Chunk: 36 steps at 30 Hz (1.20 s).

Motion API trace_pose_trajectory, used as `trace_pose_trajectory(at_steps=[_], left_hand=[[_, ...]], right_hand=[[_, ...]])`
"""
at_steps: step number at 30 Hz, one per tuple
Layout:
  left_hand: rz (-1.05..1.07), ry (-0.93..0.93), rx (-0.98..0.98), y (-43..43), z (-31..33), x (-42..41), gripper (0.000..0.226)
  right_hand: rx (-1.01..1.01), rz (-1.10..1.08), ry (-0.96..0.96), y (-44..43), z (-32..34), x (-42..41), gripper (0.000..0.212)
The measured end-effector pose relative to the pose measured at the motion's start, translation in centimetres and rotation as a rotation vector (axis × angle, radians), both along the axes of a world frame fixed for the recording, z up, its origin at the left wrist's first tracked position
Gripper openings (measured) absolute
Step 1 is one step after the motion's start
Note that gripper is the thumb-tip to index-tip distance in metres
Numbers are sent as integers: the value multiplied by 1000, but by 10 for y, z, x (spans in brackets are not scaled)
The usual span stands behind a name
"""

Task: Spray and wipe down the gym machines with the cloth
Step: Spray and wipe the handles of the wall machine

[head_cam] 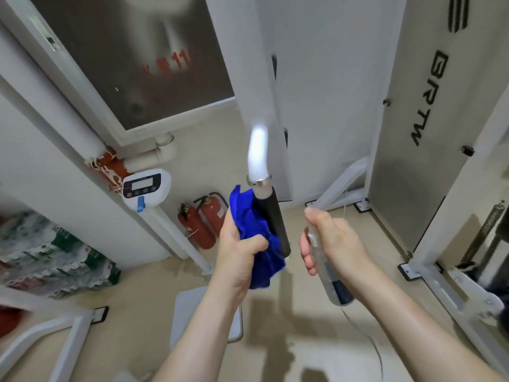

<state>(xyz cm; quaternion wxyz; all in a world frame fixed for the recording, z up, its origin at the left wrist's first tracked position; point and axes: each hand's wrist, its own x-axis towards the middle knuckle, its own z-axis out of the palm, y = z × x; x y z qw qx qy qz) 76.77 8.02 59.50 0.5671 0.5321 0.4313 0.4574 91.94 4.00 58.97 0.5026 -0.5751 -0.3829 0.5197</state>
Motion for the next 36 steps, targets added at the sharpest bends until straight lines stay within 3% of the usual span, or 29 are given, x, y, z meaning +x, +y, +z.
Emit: trace_pose_trajectory(at_steps=[8, 10, 17, 23, 26, 30, 32, 34, 36], left_hand=[[-119, 190, 2, 9, -11, 23, 55], [-131, 272, -5, 10, -16, 29, 57], [-187, 301, -5, -14, -14, 47, 52], [-176, -25, -98, -24, 23, 37, 60], [-178, -48, -112, -29, 26, 35, 66], [-188, 79, -31, -29, 21, 41, 60], [-165, 255, 54, -29, 16, 47, 48], [-59, 450, 144, -29, 13, 61, 35], [74, 500, 206, -30, 15, 81, 21]], right_hand=[[-16, 123, -12, 19, -5, 12, 48], [-20, 107, -24, 16, -5, 20, 50], [-131, 69, -38, -35, -8, 65, 64], [-69, -16, 10, -63, -5, 97, 61], [-4, -18, 51, -70, -7, 102, 61], [27, -48, 105, -80, -17, 106, 59], [20, -61, 131, -82, -23, 105, 58], [-7, -61, 164, -86, -29, 100, 57], [-3, -48, 180, -83, -31, 93, 57]])
